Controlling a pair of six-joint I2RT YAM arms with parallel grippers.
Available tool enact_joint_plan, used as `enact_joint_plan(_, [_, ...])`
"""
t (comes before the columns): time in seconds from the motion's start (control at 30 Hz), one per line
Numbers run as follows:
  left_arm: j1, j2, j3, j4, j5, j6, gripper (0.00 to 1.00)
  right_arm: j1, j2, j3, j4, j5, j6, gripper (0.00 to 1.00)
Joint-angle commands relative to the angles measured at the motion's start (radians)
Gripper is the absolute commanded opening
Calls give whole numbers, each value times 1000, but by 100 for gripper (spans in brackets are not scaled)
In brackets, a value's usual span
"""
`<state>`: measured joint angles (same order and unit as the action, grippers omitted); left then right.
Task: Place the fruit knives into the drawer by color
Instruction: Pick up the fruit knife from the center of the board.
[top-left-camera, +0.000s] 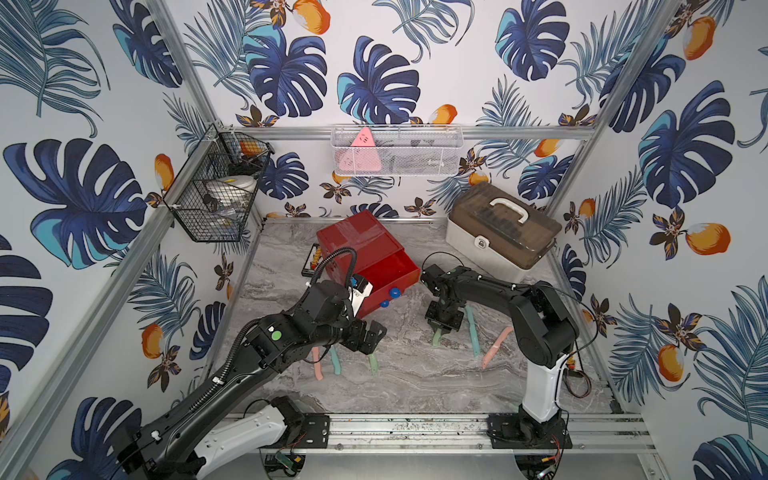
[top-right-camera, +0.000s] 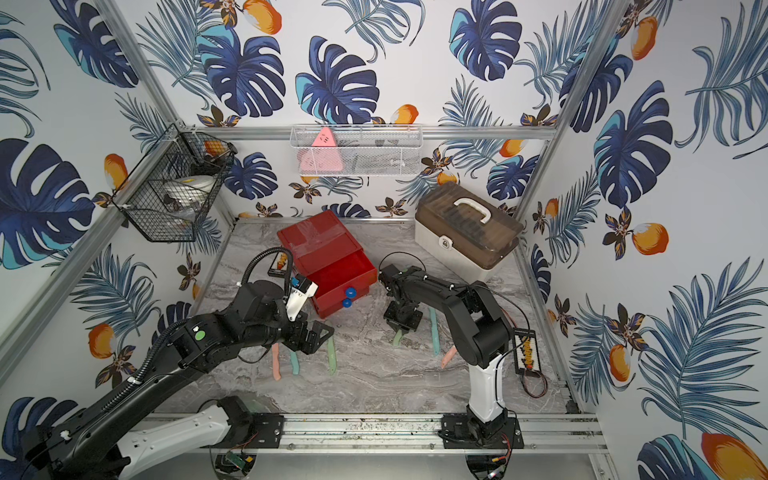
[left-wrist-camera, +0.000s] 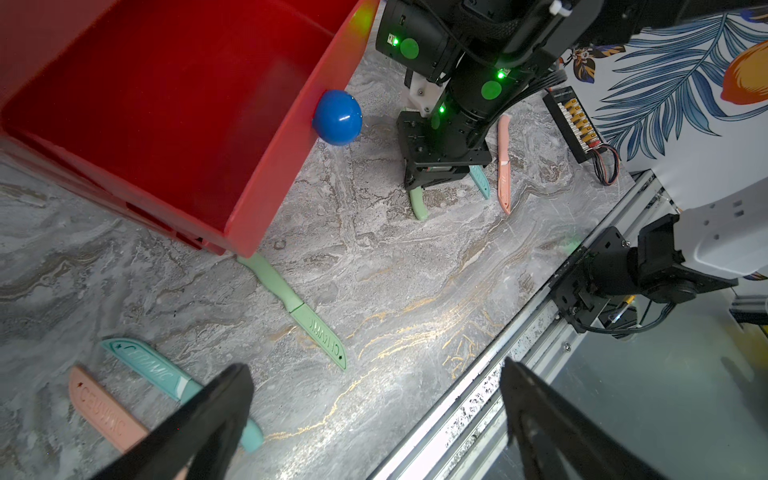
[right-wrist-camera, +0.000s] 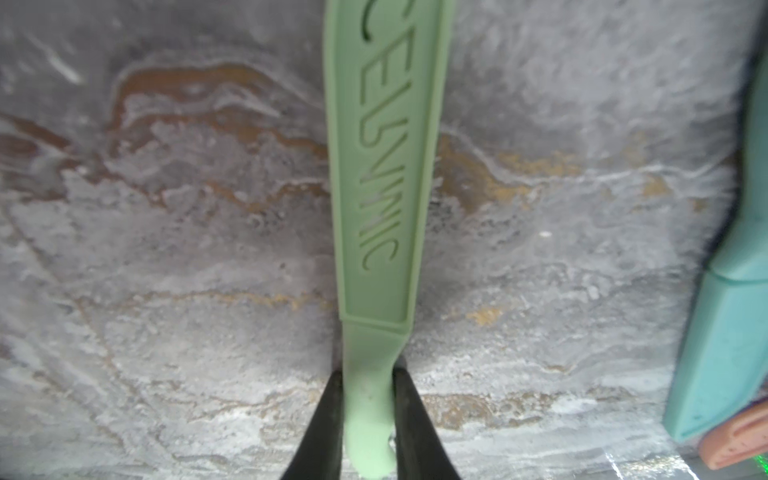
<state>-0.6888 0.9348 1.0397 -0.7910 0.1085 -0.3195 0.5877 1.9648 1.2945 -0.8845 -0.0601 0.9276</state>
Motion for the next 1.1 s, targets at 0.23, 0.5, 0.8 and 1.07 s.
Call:
enact_joint_plan(0.23, [0, -3, 6, -11, -12, 2, 99, -49, -45, -47, -25, 38, -26, 10])
enact_joint_plan(0.5, [-1, 30, 30, 5, -7, 16, 99, -91, -144, -53, -71, 32, -62, 10])
enact_joint_plan(0.8, [-1, 91, 54, 41, 22, 28, 99, -117, -271, -65, -128, 19, -112, 10])
enact_joint_plan(1.07, [-1, 165, 142, 51, 33, 53, 99, -111, -401, -51, -207, 5, -148, 10])
